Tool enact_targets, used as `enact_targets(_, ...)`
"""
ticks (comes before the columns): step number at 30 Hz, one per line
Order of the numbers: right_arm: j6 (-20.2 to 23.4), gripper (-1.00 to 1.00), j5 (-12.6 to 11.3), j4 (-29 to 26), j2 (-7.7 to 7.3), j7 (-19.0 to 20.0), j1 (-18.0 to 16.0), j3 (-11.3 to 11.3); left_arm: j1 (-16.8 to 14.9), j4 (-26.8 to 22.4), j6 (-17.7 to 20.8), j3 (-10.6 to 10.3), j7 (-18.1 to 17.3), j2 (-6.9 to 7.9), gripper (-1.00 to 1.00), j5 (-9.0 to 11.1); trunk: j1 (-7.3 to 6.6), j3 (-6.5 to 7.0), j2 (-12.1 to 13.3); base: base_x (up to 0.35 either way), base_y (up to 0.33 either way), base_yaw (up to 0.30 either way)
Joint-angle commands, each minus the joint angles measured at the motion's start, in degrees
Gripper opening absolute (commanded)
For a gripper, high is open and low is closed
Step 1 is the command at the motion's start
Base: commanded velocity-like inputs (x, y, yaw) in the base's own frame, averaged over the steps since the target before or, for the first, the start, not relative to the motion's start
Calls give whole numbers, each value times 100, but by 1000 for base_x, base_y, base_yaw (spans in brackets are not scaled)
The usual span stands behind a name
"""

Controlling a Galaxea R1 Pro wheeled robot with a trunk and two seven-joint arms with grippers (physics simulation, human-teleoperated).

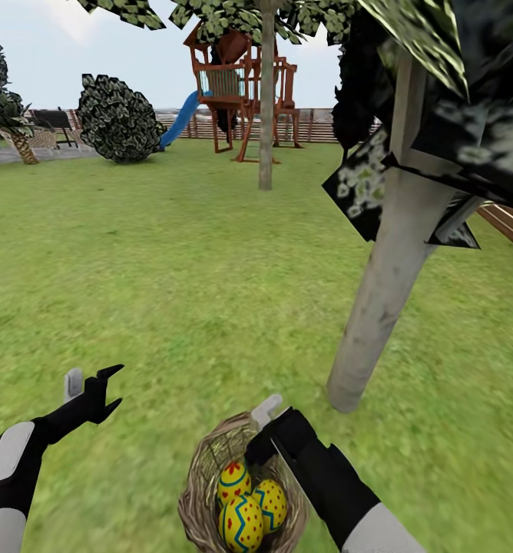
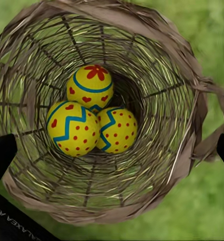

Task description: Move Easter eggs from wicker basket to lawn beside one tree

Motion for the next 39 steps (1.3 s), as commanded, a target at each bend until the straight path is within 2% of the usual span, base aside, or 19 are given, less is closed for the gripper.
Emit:
enact_targets(1, 21, 100, 61, 1, -1, 50, -13, 4, -4, -2, 31, 13, 33, -2, 100, 41, 0, -5, -2, 68, 0, 0)
enact_targets(5, 28, 100, 82, 39, -5, 52, -158, 20, -4, -2, 31, 13, 33, -2, 100, 41, 0, -5, -2, 20, 0, 0)
enact_targets(7, 29, 100, 96, 151, -6, 52, -278, 99, -4, -1, 31, 13, 33, -2, 100, 39, 0, -5, -2, 5, 0, 0)
enact_targets(9, 30, 100, 96, 347, -8, 57, -450, 326, -4, 24, 31, 13, 33, -2, 100, 39, 0, -5, -2, 2, 0, 0)
enact_targets(10, 30, 100, 86, 502, -10, 59, -580, 540, -4, 49, 31, 14, 33, -2, 100, 40, 0, -5, -2, 0, 0, 0)
enact_targets(13, 25, 100, 81, 714, -7, 91, -761, 856, -4, 74, 34, 20, 33, 4, 100, 41, 0, -5, -2, 0, 0, 0)
enact_targets(15, 23, 100, 87, 745, -7, 294, -786, 926, -4, 78, 33, 18, 33, 4, 100, 41, 0, -5, -2, 0, 0, 0)
enact_targets(17, 21, 100, 116, 786, -14, 721, -803, 1051, -4, 78, 35, 15, 33, 1, 100, 41, 0, -5, -2, 0, 0, 0)
enact_targets(19, 18, 100, 136, 856, -26, 1125, -874, 1244, -4, 81, 38, 16, 33, -1, 100, 41, 0, -5, -2, 0, 0, 0)
enact_targets(21, -3, 100, 140, 934, -35, 1340, -943, 1439, -4, 82, 39, 14, 33, -1, 100, 41, 0, -5, -2, 0, 0, 0)
enact_targets(24, -32, 100, 137, 952, -45, 1541, -979, 1549, -4, 81, 40, 13, 33, -1, 100, 41, 0, -5, -2, 0, 0, 0)
enact_targets(25, -41, 100, 138, 950, -47, 1655, -985, 1570, -4, 81, 40, 13, 33, -2, 100, 41, 0, -5, -2, 0, 0, 0)
enact_targets(26, -53, 100, 150, 934, -49, 1928, -992, 1595, -4, 83, 40, 13, 33, -2, 100, 41, 0, -5, -2, 0, 0, 0)
enact_targets(29, -72, 100, 168, 847, -54, 2183, -995, 1623, -4, 82, 40, 14, 32, -2, 100, 41, 0, -5, -2, 0, 0, 0)
enact_targets(33, -121, 100, 179, 624, -59, 2270, -996, 1671, -4, 81, 40, 13, 26, -2, 100, 41, 0, -5, -2, 0, 0, 0)
enact_targets(39, -128, 100, 190, 586, -54, 2249, -997, 1677, -4, 79, 40, 13, -34, -2, 100, 36, 0, -5, -2, 0, 0, 0)
